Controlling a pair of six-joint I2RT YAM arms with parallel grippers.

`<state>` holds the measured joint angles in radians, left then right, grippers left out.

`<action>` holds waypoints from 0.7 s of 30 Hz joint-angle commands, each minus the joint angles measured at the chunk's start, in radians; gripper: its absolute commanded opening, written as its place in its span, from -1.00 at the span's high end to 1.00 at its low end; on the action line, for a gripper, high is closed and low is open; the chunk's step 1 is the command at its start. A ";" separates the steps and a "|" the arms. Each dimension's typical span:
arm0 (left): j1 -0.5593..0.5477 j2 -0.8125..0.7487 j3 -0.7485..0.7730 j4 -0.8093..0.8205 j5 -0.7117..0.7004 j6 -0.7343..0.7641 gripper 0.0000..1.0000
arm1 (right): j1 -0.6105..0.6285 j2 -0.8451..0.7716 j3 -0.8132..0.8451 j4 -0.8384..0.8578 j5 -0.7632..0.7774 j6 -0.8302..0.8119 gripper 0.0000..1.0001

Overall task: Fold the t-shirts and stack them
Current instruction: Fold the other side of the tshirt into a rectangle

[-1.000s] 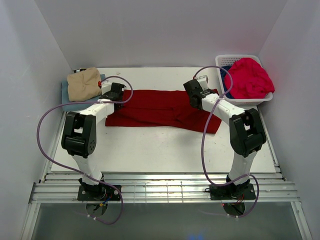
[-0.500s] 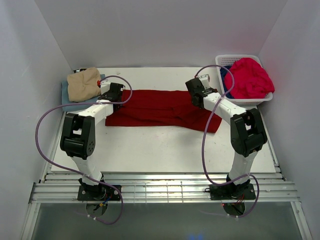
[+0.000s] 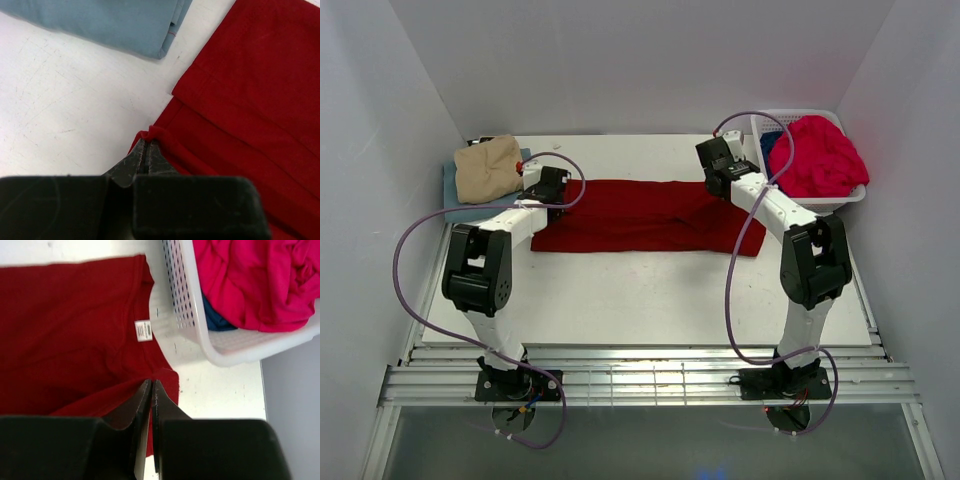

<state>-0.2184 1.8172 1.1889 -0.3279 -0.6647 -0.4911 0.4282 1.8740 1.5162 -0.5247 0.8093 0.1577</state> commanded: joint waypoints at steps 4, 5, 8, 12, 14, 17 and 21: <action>0.008 0.045 0.058 0.029 0.013 0.034 1.00 | -0.022 0.089 0.147 0.020 0.010 -0.060 0.85; 0.008 0.066 0.066 0.029 0.016 0.037 1.00 | -0.020 0.111 0.156 0.019 0.007 -0.061 0.85; 0.008 0.097 0.089 0.035 0.020 0.055 1.00 | -0.025 0.157 0.185 0.017 -0.004 -0.069 0.85; 0.008 0.139 0.115 0.043 0.017 0.071 1.00 | -0.029 0.208 0.200 0.008 -0.010 -0.070 0.85; 0.008 0.145 0.130 0.046 0.005 0.075 1.00 | -0.028 0.230 0.208 0.008 -0.016 -0.069 0.85; 0.008 0.156 0.153 0.052 -0.018 0.088 1.00 | -0.031 0.260 0.225 0.008 -0.016 -0.069 0.85; 0.008 0.156 0.182 0.052 -0.041 0.100 1.00 | -0.034 0.290 0.256 -0.001 -0.016 -0.072 0.85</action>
<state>-0.2176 1.9919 1.3201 -0.3042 -0.6571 -0.4107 0.4023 2.1612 1.7061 -0.5282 0.7815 0.0956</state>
